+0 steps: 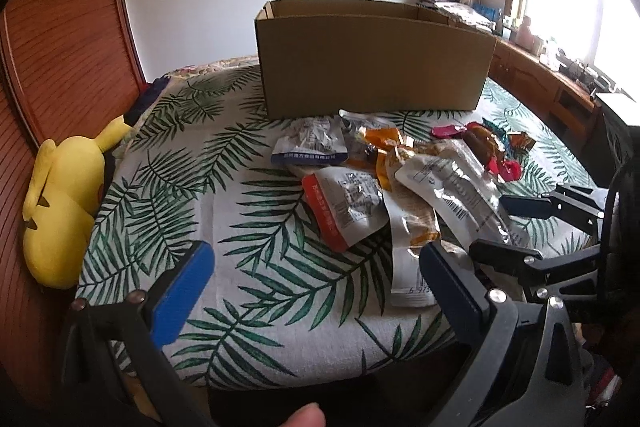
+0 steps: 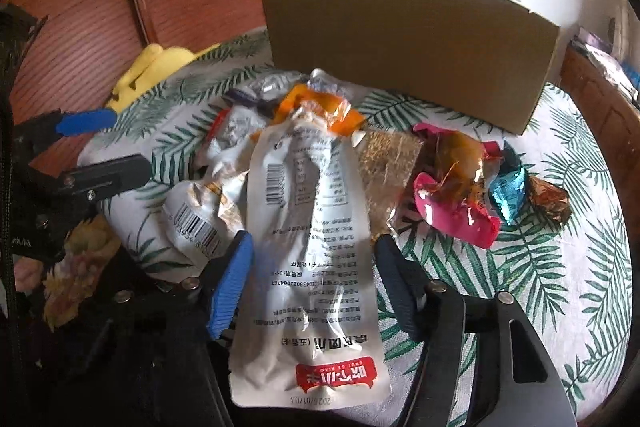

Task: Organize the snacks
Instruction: 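Grasp the large white bag with red label with the right tool, then grasp the orange-and-white bag with the left tool while the right tool holds the white bag, then carry both bags over the cardboard box and open both tools to drop them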

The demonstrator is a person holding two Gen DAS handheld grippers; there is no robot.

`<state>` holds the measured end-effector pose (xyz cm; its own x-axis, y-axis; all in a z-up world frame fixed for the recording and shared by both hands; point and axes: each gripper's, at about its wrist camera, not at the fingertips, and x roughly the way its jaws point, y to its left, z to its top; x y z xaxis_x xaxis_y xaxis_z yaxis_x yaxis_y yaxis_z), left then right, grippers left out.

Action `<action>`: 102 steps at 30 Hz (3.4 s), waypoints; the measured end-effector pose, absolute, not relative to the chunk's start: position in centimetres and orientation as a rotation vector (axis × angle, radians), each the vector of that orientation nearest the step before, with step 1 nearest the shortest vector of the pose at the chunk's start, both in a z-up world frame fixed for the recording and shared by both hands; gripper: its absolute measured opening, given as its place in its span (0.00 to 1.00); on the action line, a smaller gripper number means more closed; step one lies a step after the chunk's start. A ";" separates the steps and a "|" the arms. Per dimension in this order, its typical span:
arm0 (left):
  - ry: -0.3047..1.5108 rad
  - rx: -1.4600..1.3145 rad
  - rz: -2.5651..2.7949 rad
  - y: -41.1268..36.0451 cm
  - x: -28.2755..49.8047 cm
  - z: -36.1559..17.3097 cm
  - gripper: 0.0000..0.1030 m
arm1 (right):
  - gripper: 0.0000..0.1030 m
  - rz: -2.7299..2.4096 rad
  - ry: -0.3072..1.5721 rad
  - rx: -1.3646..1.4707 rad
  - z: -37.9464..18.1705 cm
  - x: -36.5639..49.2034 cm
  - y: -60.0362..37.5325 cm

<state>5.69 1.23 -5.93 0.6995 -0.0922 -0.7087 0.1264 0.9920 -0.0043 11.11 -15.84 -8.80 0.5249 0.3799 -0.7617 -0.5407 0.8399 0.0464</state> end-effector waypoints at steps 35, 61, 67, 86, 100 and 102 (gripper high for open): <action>1.035 0.115 -0.362 -5.2 15.8 -7.4 0.98 | 0.56 0.520 0.883 -0.175 -9.0 13.3 -19.6; 1.180 0.218 -0.399 -6.0 19.8 -7.8 0.82 | 0.57 0.513 0.868 -0.173 -9.3 13.0 -19.8; 1.167 0.209 -0.404 -5.4 19.9 -7.8 0.75 | 0.57 0.512 0.867 -0.178 -9.3 13.0 -19.8; 0.944 0.110 -0.510 -3.1 17.8 -3.6 0.42 | 0.55 0.508 0.862 -0.169 -9.3 13.0 -19.7; 0.776 0.028 -0.515 -2.3 17.7 2.2 0.40 | 0.55 0.509 0.752 -0.115 -4.7 12.7 -21.1; 0.759 0.033 -0.508 -2.8 17.9 2.4 0.24 | 0.55 0.508 0.735 -0.116 -3.8 12.9 -21.2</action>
